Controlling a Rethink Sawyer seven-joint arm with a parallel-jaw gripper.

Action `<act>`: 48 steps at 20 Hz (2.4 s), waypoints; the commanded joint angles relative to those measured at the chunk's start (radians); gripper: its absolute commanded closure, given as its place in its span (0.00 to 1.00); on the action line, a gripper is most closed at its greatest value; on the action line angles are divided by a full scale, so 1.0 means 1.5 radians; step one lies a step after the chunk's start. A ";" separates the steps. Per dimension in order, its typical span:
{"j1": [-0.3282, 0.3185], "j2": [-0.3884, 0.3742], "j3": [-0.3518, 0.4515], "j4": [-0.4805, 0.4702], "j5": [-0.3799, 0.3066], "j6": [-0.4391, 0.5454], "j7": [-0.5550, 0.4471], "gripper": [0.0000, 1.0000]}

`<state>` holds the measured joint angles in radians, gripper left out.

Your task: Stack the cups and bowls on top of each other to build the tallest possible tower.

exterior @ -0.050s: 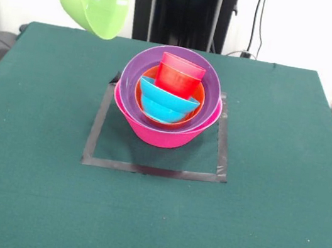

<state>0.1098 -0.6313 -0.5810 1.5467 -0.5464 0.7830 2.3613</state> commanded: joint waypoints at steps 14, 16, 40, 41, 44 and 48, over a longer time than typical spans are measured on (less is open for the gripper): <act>0.058 0.112 -0.010 -0.139 0.032 0.072 0.125 1.00; 0.059 0.120 -0.014 -0.145 0.037 0.074 0.127 1.00; 0.115 0.202 -0.082 -0.216 0.176 0.202 0.177 1.00; 0.114 0.198 -0.083 -0.218 0.182 0.211 0.168 1.00; 0.108 0.182 -0.084 -0.220 0.188 0.224 0.135 1.00; 0.096 0.168 -0.084 -0.219 0.184 0.215 0.102 1.00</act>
<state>0.2730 -0.3619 -0.7611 1.2810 -0.3133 1.0278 2.4092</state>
